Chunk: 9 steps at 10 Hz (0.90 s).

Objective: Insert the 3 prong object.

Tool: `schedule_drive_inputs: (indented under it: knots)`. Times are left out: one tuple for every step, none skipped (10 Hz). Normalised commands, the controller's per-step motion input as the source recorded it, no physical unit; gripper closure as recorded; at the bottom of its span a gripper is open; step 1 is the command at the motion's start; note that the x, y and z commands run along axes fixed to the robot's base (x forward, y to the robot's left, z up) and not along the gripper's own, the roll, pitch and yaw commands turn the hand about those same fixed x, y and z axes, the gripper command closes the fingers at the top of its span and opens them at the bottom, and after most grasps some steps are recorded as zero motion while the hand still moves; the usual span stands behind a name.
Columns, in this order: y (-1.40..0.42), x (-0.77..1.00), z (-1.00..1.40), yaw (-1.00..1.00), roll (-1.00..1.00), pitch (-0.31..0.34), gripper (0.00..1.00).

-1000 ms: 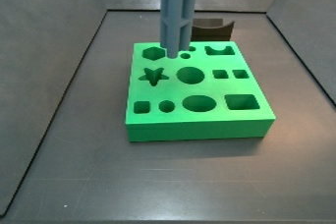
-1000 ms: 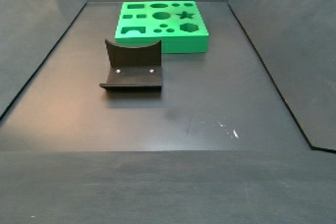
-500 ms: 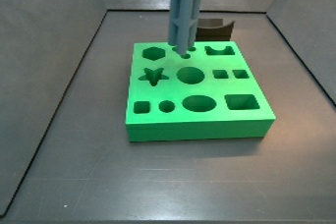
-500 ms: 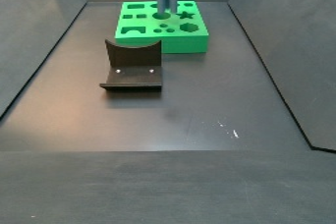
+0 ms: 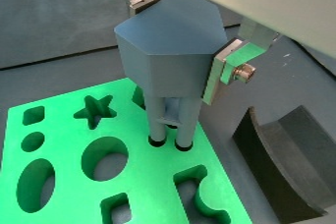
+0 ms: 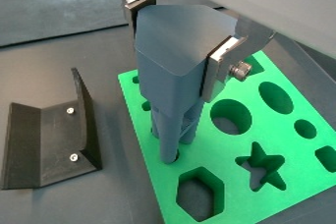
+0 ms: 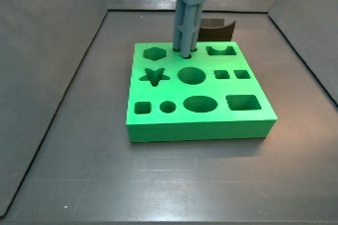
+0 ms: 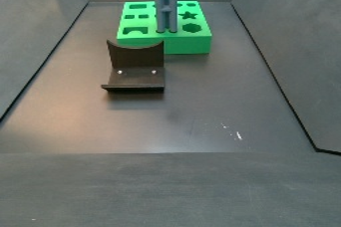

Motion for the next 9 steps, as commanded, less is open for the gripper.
schedule_drive_inputs:
  knots:
    - [-0.12, 0.23, -0.3, 0.08, -0.11, -0.007, 1.0]
    - [0.0, 0.37, -0.37, 0.1, -0.05, 0.0, 1.0]
    - [0.0, 0.35, -0.39, 0.12, -0.05, 0.0, 1.0]
    - [0.0, 0.05, -0.44, 0.21, 0.0, -0.059, 1.0]
    - [0.0, 0.0, -0.48, 0.23, 0.04, -0.067, 1.0]
    - [0.0, 0.03, -0.33, 0.14, 0.15, 0.0, 1.0]
    - [0.0, 0.0, -0.32, 0.05, 0.13, 0.0, 1.0]
    - [0.0, 0.0, -0.05, 0.0, -0.01, -0.041, 1.0]
    - [0.0, 0.01, 0.0, 0.0, 0.0, 0.013, 1.0]
